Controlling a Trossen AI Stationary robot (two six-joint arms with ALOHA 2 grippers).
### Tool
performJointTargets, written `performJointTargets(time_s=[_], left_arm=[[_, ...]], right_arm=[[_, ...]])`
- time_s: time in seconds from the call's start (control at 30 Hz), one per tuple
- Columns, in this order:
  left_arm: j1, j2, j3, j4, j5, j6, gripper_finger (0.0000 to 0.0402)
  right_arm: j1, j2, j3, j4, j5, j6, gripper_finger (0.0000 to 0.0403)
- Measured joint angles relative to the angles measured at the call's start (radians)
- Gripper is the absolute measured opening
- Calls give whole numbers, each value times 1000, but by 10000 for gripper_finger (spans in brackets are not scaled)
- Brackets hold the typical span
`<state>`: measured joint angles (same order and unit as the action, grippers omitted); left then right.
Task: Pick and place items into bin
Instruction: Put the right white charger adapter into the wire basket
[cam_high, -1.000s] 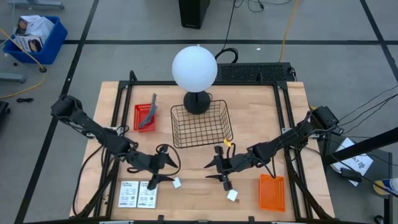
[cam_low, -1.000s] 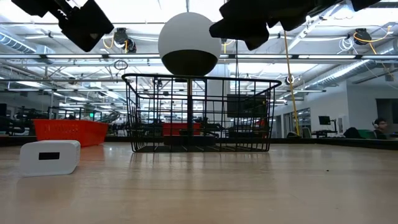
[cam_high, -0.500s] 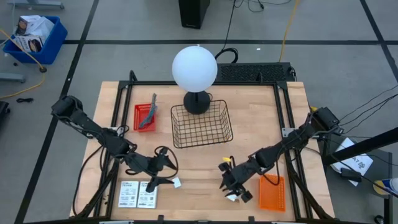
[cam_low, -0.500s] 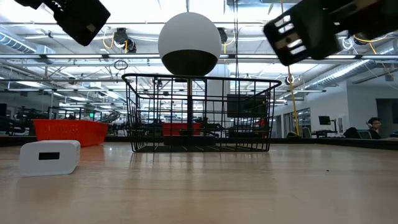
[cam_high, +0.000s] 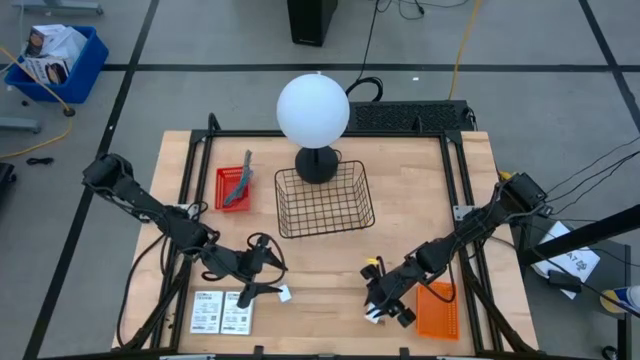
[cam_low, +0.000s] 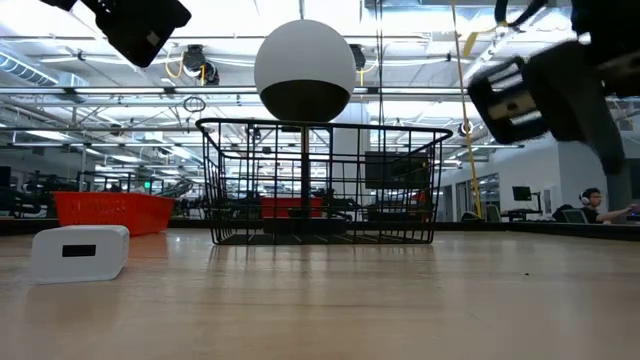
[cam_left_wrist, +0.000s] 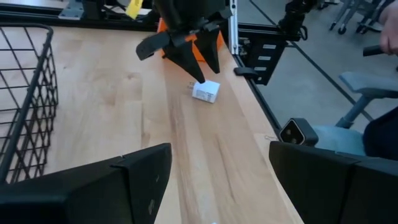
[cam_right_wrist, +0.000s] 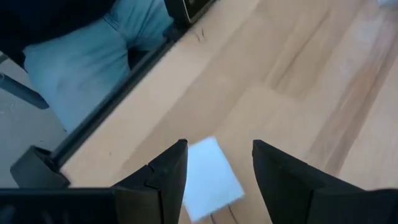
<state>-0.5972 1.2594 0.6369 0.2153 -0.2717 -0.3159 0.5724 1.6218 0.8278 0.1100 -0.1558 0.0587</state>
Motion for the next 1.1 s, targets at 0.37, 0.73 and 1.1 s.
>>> performJointTargets(time_s=[0.37, 0.73, 1.1], left_arm=[[4, 0, 0, -1, -1, 0, 274], [4, 0, 0, 2, -42, -7, 273], [5, 0, 0, 4, -49, -10, 274]], right_arm=[[12, 0, -14, 137, 165, 59, 180], [33, 12, -15, 204, 234, -12, 280], [28, 9, -15, 353, 236, 112, 297]])
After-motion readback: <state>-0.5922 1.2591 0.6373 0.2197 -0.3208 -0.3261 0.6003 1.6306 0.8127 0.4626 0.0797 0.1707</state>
